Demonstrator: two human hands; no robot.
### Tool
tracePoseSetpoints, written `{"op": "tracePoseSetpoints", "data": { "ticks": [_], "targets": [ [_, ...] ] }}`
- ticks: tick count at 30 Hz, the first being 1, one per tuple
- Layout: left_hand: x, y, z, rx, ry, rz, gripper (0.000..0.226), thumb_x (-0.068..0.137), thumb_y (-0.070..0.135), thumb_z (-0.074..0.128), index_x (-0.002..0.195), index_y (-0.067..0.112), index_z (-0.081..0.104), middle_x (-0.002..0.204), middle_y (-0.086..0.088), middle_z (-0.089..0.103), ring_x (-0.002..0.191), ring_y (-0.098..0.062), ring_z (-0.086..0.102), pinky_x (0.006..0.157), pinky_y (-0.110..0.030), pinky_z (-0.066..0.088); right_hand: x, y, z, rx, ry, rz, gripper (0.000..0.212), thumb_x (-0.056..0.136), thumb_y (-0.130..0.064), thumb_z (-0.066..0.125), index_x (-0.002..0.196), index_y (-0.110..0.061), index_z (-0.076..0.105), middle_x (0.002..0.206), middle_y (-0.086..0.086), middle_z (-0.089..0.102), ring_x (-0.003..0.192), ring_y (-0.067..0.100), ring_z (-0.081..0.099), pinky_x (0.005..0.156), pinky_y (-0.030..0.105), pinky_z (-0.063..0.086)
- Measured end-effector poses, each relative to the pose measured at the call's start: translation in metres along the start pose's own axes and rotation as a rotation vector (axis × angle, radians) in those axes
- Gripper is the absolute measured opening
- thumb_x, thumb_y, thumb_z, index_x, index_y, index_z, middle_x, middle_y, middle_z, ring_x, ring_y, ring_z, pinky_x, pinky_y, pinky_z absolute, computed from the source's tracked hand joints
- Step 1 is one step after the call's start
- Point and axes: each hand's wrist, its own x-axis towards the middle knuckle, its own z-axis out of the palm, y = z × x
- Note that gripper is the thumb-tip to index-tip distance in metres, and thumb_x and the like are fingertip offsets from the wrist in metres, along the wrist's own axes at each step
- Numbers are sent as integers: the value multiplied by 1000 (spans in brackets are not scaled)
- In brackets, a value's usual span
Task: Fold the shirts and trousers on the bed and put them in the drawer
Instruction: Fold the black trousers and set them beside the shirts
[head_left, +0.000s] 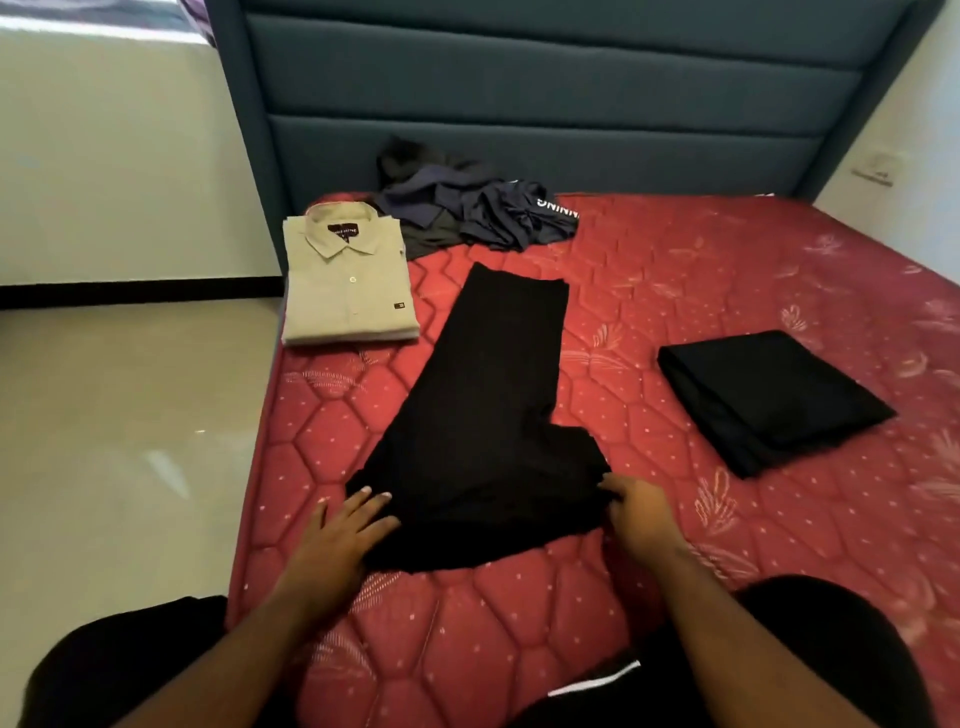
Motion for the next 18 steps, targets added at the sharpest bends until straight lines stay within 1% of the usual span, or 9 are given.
{"op": "tracePoseSetpoints", "data": {
  "ticks": [2, 4, 7, 10, 12, 13, 15, 16, 18],
  "targets": [
    [-8, 5, 13, -77, 91, -39, 69, 59, 10, 63, 124, 31, 56, 139, -3, 54, 131, -24, 41, 91, -58, 46, -1, -9, -4, 39, 151, -75, 37, 72, 18, 55, 104, 8, 70, 120, 25, 63, 114, 38, 61, 103, 32, 38],
    [-12, 7, 17, -111, 141, -75, 66, 66, 11, 43, 128, 31, 56, 143, -6, 50, 134, -26, 39, 98, -56, 42, 1, -29, -13, 54, 262, -221, 35, 70, 11, 52, 98, 7, 72, 118, 23, 65, 110, 35, 63, 99, 28, 40],
    [-11, 6, 14, -104, 168, -92, 68, 66, 12, 36, 128, 32, 57, 145, -7, 47, 135, -27, 37, 101, -56, 40, 12, -75, -19, 25, 293, -491, 30, 71, 0, 49, 89, 2, 73, 118, 22, 65, 106, 31, 64, 93, 25, 42],
    [-12, 5, 12, -138, 131, -94, 76, 61, 6, 46, 131, 35, 54, 147, -7, 44, 138, -29, 34, 103, -57, 39, 32, -128, -2, -108, 168, -677, 35, 78, -9, 40, 92, 1, 70, 130, 20, 59, 115, 33, 61, 97, 29, 45],
    [-16, 6, 15, -157, 153, -92, 80, 61, 5, 49, 134, 37, 51, 150, -5, 39, 140, -28, 29, 109, -54, 33, 46, -159, 25, -177, -3, -725, 44, 83, -14, 36, 114, -4, 66, 143, 12, 49, 128, 28, 51, 104, 22, 34],
    [-18, 7, 14, -169, 170, -86, 78, 64, 7, 46, 136, 38, 49, 152, -3, 37, 142, -27, 27, 113, -51, 29, 49, -169, 39, -166, -129, -739, 44, 86, -13, 39, 124, -10, 61, 147, 7, 45, 130, 27, 47, 105, 20, 32],
    [-23, 6, 12, -221, 211, -79, 68, 73, 13, 40, 135, 38, 50, 153, 2, 36, 144, -24, 24, 115, -43, 20, 46, -178, 68, -237, -312, -856, 37, 86, -5, 49, 121, -11, 62, 153, 8, 36, 130, 33, 47, 110, 31, 33],
    [-24, 5, 10, -268, 260, -71, 61, 75, 15, 41, 131, 35, 56, 152, 2, 39, 143, -23, 27, 114, -41, 20, 45, -175, 81, -237, -350, -880, 36, 84, 1, 52, 116, -10, 64, 155, 10, 32, 128, 36, 48, 111, 37, 34],
    [-23, 12, 0, -375, 433, -60, 45, 77, 15, 46, 114, 23, 70, 142, 0, 51, 134, -19, 40, 111, -36, 29, 36, -163, 91, -90, -294, -876, 43, 80, 7, 53, 117, -10, 63, 152, 12, 37, 127, 33, 50, 110, 37, 38]
  ]
}}
